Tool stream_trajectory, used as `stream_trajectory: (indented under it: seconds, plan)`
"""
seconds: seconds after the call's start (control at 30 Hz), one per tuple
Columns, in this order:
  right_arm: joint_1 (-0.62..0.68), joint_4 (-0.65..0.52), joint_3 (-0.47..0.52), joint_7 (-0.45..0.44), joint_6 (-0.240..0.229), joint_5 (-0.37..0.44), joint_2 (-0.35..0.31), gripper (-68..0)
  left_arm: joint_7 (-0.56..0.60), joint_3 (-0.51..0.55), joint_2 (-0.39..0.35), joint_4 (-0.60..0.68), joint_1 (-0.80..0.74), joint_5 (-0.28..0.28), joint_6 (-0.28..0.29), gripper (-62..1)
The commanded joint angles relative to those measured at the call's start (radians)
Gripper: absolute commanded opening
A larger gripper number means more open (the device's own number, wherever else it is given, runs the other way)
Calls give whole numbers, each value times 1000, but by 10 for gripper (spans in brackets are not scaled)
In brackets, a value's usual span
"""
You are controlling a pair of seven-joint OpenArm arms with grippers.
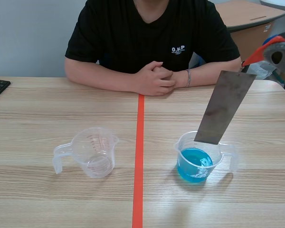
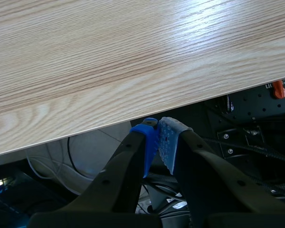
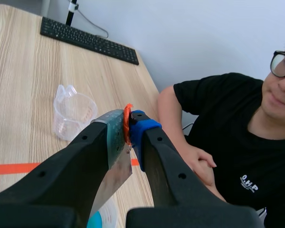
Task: Do the redox reaction experiment.
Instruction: 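Raise the plate and point at it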
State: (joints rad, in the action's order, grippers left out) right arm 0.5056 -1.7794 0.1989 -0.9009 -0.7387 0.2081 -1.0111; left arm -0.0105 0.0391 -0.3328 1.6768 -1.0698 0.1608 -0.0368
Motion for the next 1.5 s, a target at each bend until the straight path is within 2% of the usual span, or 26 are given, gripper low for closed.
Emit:
stream_trajectory:
  seconds: [0.0,0.33,0.9,1.0,1.13,1.33,1.47]
  plan:
    - [-3,-10,29,-7,-7,30,-13,-660,10,2,3,10,-8,2,-2,-568]
    - [-2,-22,69,13,-7,67,-14,-660,10,2,3,10,-8,2,-2,-568]
    - [-2,-22,69,12,-7,66,-13,-660,10,2,-4,10,-8,2,0,-568]
    - [-2,-22,69,12,-7,66,-13,-660,19,0,-55,10,-8,3,6,-568]
    - [-2,-22,69,12,-7,66,-13,-660,78,0,-157,14,-8,3,11,-568]
    - [-2,-22,69,12,-7,66,-13,-660,209,-2,-367,14,24,3,119,-568]
    - [-2,-22,69,13,-7,66,-13,-660,227,-19,-494,14,119,9,139,-568]
